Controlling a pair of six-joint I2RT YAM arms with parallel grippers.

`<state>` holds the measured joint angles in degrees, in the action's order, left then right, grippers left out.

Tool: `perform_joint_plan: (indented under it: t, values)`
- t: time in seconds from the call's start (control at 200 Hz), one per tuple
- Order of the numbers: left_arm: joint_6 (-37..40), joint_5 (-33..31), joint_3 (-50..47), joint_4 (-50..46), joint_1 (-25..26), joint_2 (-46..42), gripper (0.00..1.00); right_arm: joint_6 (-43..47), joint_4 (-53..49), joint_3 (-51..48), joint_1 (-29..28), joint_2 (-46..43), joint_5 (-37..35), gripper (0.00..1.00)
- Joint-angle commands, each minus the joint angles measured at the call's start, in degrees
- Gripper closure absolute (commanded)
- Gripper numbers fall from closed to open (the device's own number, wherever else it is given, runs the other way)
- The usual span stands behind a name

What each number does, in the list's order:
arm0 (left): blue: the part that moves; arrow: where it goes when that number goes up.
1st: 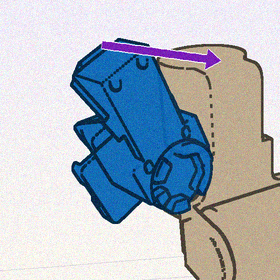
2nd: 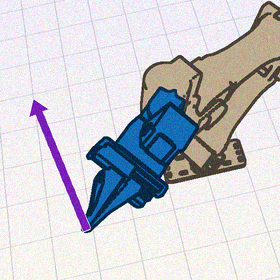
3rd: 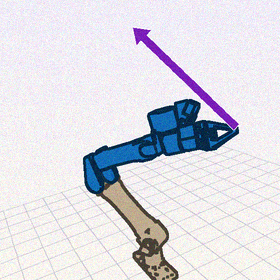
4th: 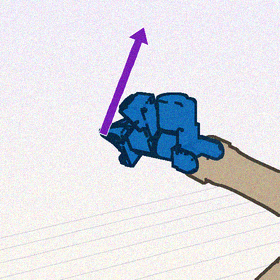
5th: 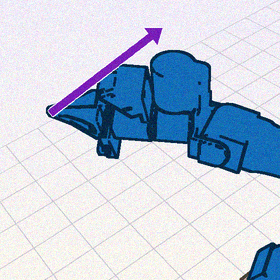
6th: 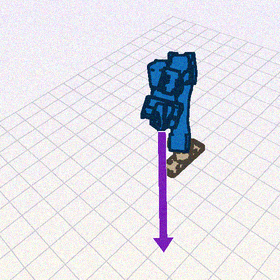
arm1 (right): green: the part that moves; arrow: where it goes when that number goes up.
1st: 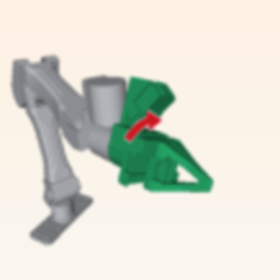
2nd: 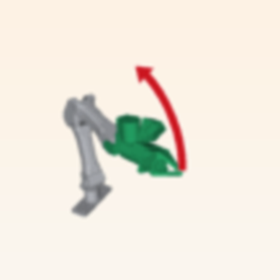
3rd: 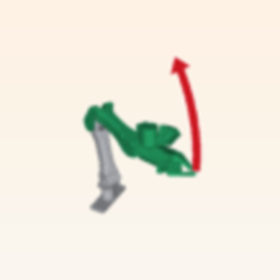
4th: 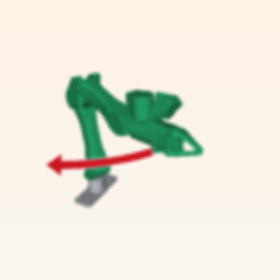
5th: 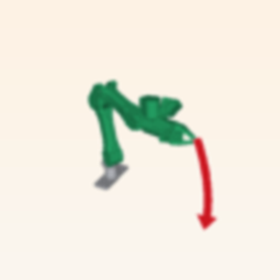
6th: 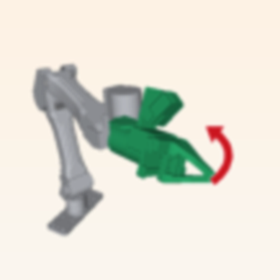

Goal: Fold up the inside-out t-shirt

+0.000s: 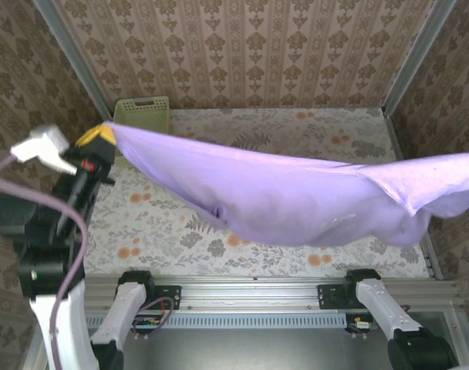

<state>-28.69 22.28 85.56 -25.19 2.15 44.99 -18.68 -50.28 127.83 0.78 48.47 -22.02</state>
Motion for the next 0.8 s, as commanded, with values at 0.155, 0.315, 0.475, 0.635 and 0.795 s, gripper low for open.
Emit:
perform_joint_plan:
  t: [0.155, 0.315, 0.475, 0.635, 0.795]
  values:
    - [1.62, -0.07, 2.34, -15.40, 1.24, 29.96, 1.00, 2.75, 3.47, -11.59, 0.19, 13.46, -3.60, 1.00]
    - [3.00, -3.20, 3.61, -14.63, 1.45, 34.33, 1.00, 4.49, 9.37, -18.46, 0.28, 15.31, -3.93, 1.00]
    - [2.73, -0.96, 12.36, -12.63, 1.45, 37.36, 1.00, 4.73, 10.75, -13.76, 0.50, 22.01, -1.97, 1.00]
    - [2.76, -2.05, 20.53, -8.19, 0.42, 35.35, 1.00, 5.57, 7.59, 4.61, 0.98, 30.76, -1.05, 1.00]
    - [3.02, -1.26, 20.61, -1.86, -0.38, 29.98, 1.00, 5.61, 6.65, 11.57, 0.98, 31.83, -0.13, 1.00]
